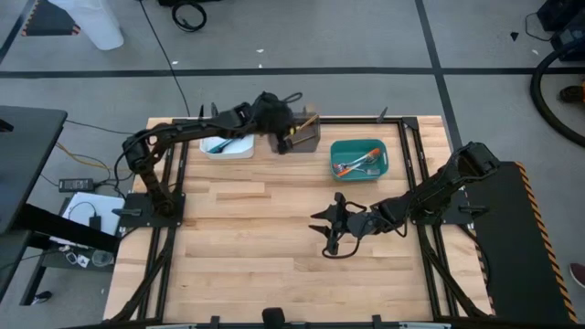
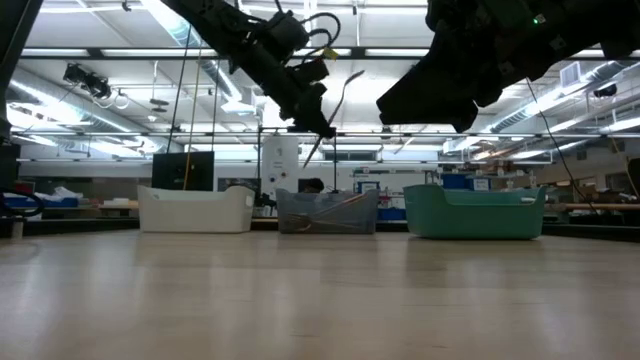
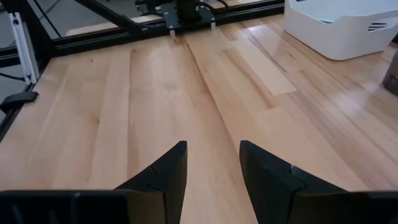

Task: Sort silverware by color (type)
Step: Put the gold fork into the black bin

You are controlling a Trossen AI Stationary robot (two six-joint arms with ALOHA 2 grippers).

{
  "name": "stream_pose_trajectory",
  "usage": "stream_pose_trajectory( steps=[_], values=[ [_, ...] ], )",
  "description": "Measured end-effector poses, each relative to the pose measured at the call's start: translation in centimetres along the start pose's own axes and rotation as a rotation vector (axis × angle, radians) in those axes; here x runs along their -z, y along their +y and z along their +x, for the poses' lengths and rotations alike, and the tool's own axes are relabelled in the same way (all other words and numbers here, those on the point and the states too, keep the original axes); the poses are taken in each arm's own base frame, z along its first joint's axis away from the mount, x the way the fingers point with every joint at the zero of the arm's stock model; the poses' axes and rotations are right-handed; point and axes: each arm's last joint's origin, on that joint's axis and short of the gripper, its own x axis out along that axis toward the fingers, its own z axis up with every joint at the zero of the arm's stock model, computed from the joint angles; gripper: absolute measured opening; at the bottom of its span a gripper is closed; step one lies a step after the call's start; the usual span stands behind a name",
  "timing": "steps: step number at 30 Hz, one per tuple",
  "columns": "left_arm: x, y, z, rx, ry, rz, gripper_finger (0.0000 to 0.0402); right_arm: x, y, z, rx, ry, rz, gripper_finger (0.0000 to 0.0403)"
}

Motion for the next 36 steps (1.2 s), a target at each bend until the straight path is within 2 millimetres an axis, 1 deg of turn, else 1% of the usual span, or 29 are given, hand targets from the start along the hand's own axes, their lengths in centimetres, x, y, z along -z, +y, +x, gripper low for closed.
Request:
stream_pose_trajectory(
  steps=[2, 4, 9, 12, 16, 19, 31, 36],
  values=[
    [-0.2, 0.5, 0.2, -0.042, -0.030, 0.057, 0.0036, 0.0, 0.1, 0.0, -0.002, -0.002, 0.000, 0.0158],
    [0.2, 1.2, 0.9, -0.068, -0.024, 0.087, 0.0036, 0.0, 0.1, 0.0, 0.000, -0.003, 0.000, 0.0158],
    [2.3, 2.1, 3.4, -0.073, 0.062, 0.100, 0.0036, 0.0, 0.1, -0.1, 0.000, -0.003, -0.001, 0.0158],
    [3.8, 2.2, 4.8, -0.058, 0.133, 0.095, 0.0036, 0.0, 0.1, -0.1, -0.001, -0.003, -0.001, 0.0158],
    [4.9, 2.0, 5.6, -0.036, 0.198, 0.098, 0.0036, 0.0, 0.2, -0.1, -0.005, -0.003, -0.003, 0.0158],
    [5.6, 1.8, 5.6, -0.015, 0.259, 0.091, 0.0036, 0.1, 0.2, -0.1, -0.005, -0.002, -0.003, 0.0158],
    [7.1, 1.4, 5.1, 0.032, 0.428, 0.051, 0.0037, 0.1, 0.4, -0.2, -0.019, 0.002, -0.005, 0.0158],
    [7.5, 1.2, 4.9, 0.032, 0.474, -0.007, 0.0037, 0.1, 0.4, -0.2, -0.023, 0.003, -0.006, 0.0158]
  ],
)
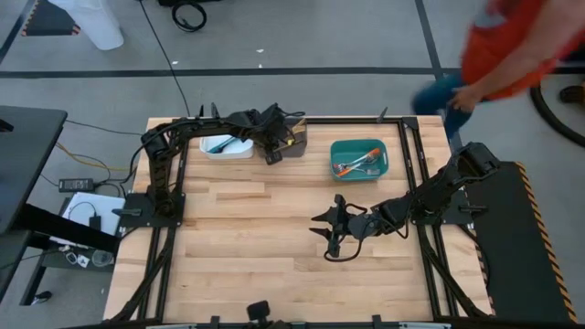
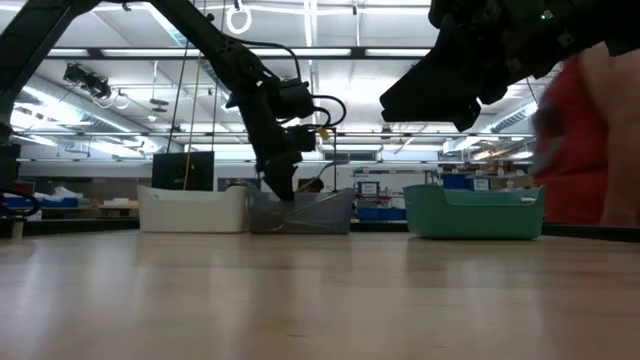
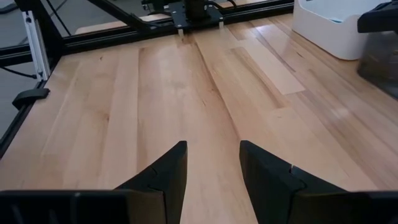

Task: Sort silverware by color (type)
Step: Put the gold fork into the black bin

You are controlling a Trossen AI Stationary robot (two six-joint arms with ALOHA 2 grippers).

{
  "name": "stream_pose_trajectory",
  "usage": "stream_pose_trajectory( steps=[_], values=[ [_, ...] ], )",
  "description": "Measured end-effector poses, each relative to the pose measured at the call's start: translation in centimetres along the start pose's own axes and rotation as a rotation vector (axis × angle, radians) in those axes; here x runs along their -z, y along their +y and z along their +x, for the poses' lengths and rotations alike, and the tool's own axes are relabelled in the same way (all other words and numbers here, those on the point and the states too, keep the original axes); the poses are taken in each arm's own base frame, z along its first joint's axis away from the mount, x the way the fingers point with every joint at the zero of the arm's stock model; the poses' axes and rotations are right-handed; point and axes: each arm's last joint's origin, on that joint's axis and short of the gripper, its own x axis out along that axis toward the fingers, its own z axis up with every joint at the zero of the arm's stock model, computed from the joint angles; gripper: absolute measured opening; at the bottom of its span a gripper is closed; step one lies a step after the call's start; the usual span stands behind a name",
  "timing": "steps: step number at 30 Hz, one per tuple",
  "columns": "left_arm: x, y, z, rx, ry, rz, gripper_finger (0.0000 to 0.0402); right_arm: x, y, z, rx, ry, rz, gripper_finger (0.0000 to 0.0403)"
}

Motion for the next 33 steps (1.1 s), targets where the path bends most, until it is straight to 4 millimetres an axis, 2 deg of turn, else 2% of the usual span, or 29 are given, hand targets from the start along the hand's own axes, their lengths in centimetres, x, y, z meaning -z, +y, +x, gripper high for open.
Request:
stream_pose_trajectory(
  steps=[5, 13, 17, 25, 33],
  values=[
    [0.0, 0.0, 0.0, 0.000, 0.000, -0.069, 0.0047, 0.0, 0.0, 0.0, -0.004, 0.001, 0.000, 0.0158],
    [-0.2, 0.3, 0.0, -0.026, -0.019, -0.135, 0.0120, 0.0, 0.0, 0.0, -0.004, 0.001, 0.000, 0.0158],
    [-0.4, 0.3, -0.1, -0.033, -0.040, -0.106, 0.0141, 0.0, 0.0, 0.0, -0.005, 0.002, 0.001, 0.0158],
    [-1.1, 0.0, 0.1, -0.032, -0.111, 0.044, 0.0145, 0.0, 0.1, -0.1, -0.013, 0.004, 0.009, 0.0158],
    [-1.3, 1.3, 0.3, -0.080, -0.155, -0.018, 0.0143, 0.1, 0.2, -0.1, -0.015, 0.003, 0.008, 0.0158]
  ],
)
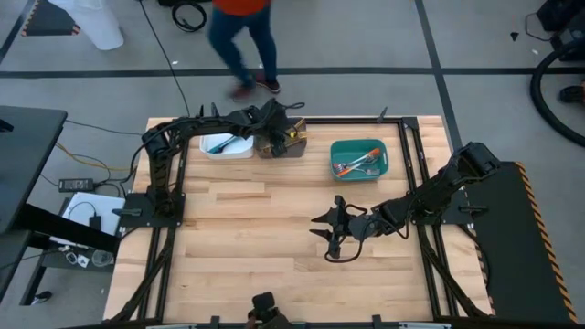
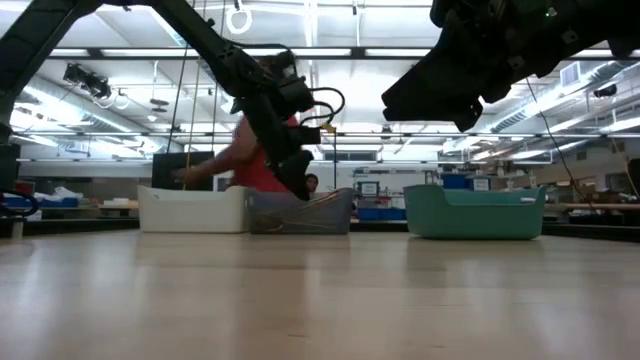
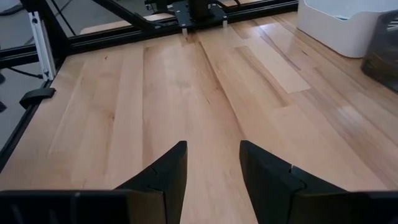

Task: Sort silverware by color (type)
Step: Put the gold fork into the black bin

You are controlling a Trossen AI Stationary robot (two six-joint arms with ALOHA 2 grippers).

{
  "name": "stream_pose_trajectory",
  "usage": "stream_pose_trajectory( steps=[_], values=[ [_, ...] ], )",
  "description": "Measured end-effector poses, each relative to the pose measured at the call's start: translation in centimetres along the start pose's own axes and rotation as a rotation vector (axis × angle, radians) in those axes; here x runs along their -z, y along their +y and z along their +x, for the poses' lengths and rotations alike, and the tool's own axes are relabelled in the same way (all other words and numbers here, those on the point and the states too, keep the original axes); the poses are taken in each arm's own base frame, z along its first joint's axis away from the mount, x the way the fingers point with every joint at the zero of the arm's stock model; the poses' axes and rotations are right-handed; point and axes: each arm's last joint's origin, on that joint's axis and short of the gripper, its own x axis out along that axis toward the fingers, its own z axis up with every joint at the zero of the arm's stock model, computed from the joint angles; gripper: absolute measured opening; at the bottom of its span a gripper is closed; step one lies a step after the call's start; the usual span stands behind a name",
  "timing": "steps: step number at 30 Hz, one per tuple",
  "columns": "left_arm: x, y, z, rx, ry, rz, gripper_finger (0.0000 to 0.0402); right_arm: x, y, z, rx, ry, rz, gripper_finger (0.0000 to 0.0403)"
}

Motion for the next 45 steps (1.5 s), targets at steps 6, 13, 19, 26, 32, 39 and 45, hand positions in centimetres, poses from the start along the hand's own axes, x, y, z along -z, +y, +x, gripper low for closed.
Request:
stream_pose_trajectory(
  steps=[6, 13, 19, 26, 32, 39, 45],
  values=[
    [0.5, -0.6, 1.0, 0.066, 0.023, 0.046, 0.0125, 0.0, 0.0, 0.0, 0.004, 0.001, -0.002, 0.0158],
    [0.2, -0.2, 0.2, 0.000, 0.013, 0.076, 0.0122, 0.0, 0.0, 0.0, 0.006, 0.002, -0.004, 0.0158],
    [-0.7, 0.2, -1.5, 0.104, -0.078, 0.076, 0.0121, 0.1, 0.0, 0.0, 0.007, 0.006, -0.005, 0.0158],
    [-0.3, -2.0, 0.0, 0.179, -0.041, 0.151, 0.0121, 0.1, 0.0, 0.0, 0.007, 0.006, -0.005, 0.0158],
    [-0.1, -3.8, 1.9, 0.025, 0.014, 0.237, 0.0119, 0.1, 0.0, 0.0, 0.007, 0.006, -0.004, 0.0158],
    [-0.1, -3.6, 1.7, -0.009, 0.022, 0.102, 0.0058, 0.1, 0.0, 0.0, 0.006, 0.005, 0.004, 0.0158],
    [-0.2, -3.3, 1.3, -0.018, 0.021, 0.022, 0.0025, 0.1, 0.0, 0.0, -0.005, 0.010, 0.011, 0.0158]
  ],
)
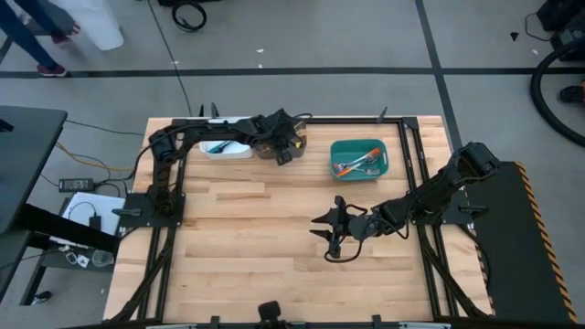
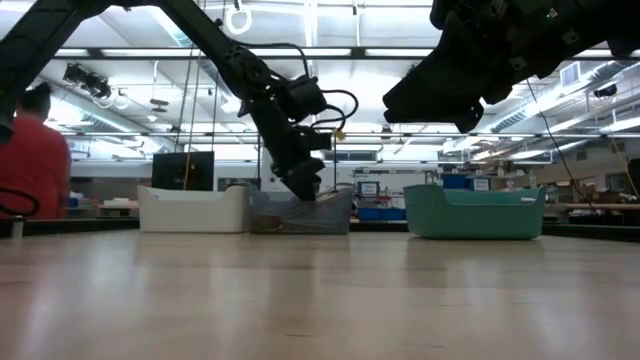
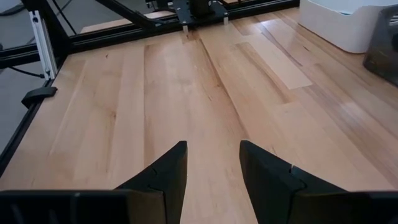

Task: Sort silverware by color (type)
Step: Put the gold fork into the black bin

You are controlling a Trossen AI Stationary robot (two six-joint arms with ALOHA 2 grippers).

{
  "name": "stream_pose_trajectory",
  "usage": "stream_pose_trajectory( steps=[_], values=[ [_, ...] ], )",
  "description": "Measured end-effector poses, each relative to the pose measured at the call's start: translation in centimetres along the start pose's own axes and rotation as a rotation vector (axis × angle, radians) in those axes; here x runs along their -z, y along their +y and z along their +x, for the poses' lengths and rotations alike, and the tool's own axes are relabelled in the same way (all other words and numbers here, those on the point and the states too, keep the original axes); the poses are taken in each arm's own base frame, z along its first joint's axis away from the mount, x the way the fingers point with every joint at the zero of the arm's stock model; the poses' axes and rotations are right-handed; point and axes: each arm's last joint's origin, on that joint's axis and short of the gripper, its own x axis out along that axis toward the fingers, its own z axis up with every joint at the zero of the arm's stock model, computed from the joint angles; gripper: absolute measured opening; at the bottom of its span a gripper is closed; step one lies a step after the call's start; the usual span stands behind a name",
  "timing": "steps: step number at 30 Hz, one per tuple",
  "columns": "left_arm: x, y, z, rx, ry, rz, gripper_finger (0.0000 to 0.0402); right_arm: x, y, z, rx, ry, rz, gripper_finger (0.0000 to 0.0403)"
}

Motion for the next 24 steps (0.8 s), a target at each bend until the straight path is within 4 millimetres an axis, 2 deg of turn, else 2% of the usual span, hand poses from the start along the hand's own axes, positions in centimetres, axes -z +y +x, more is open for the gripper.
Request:
stream_pose_trajectory(
  steps=[6, 12, 20, 24],
  values=[
    [-0.1, 1.1, -0.9, -0.018, -0.012, -0.117, 0.0028, 0.0, 0.0, 0.0, -0.006, 0.002, 0.002, 0.0158],
    [0.6, 2.3, -0.8, -0.046, 0.041, -0.198, 0.0030, 0.0, 0.0, 0.0, -0.009, -0.002, 0.007, 0.0158],
    [0.8, 2.0, -0.8, -0.039, 0.075, -0.166, 0.0043, -0.1, 0.0, 0.0, -0.010, -0.003, 0.005, 0.0158],
    [0.9, 2.0, -0.9, -0.039, 0.083, -0.156, 0.0066, -0.1, 0.0, 0.0, -0.010, -0.003, 0.004, 0.0158]
  ],
)
